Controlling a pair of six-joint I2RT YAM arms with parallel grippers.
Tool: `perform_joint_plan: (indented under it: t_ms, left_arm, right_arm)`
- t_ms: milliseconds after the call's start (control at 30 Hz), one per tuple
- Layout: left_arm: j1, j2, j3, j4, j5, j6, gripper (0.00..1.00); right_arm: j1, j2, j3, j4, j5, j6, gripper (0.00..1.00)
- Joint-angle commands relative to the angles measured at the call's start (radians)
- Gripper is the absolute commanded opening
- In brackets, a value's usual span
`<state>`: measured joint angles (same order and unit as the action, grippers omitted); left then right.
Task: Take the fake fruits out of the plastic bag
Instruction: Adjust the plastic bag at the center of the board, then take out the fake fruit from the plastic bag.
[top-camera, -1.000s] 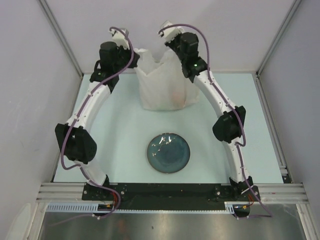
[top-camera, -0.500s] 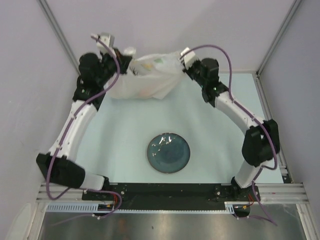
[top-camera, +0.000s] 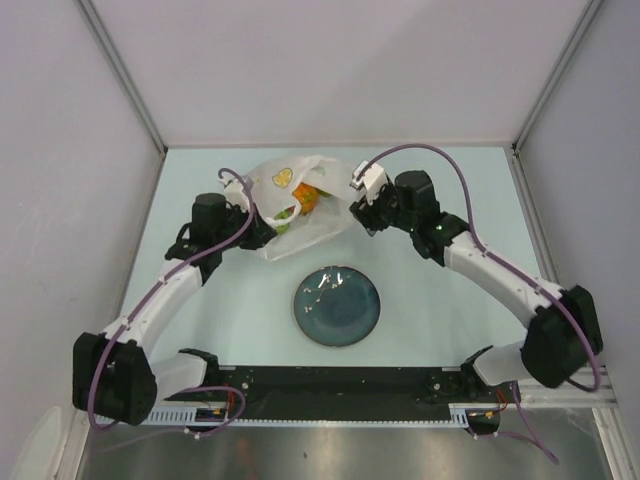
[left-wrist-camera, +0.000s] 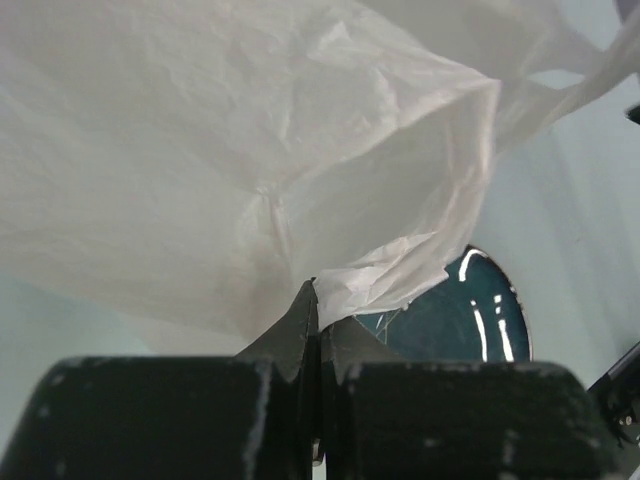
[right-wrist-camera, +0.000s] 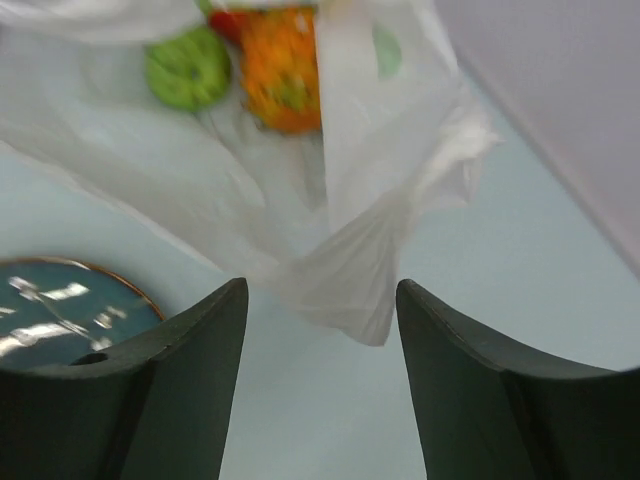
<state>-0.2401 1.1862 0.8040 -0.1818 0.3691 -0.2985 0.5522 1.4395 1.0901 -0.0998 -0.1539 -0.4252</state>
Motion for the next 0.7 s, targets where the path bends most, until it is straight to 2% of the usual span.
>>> perform_joint_plan:
  t_ms: [0,133,333,500,533,567,633,667]
  left_arm:
    - [0.002,-0.089,0.012,0.07,-0.007,-0.039,0.0]
    - [0.009,-0.096,0.041,0.044,-0.027,-0.028,0.0]
    - [0.016,-0.128,0.073,-0.001,-0.059,0.007,0.0]
    - [0.041,-0.145,0.069,-0.01,-0.068,0.016,0.0]
    - [0.054,-0.145,0.069,-0.007,-0.064,0.016,0.0]
    - [0.059,-0.143,0.07,-0.002,-0.059,0.016,0.0]
    - [0.074,-0.142,0.07,0.004,-0.046,0.016,0.0]
    - [0.078,-0.142,0.07,0.005,-0.042,0.018,0.0]
  right_arm:
    - [0.107,-0.143,0.086,0.089,-0.016,0.088,0.65]
    - [0.158,-0.058,0.093,0.17,-0.016,0.079,0.62]
    - [0.167,0.194,0.151,0.284,0.016,0.08,0.59]
    - [0.173,0.407,0.308,0.342,0.037,0.075,0.58]
    - [0.173,0.438,0.345,0.335,0.051,0.078,0.59]
    - [0.172,0.472,0.379,0.328,0.063,0.077,0.69]
    - [0.17,0.56,0.486,0.305,0.105,0.071,0.82]
    - [0.169,0.588,0.525,0.289,0.115,0.069,0.91]
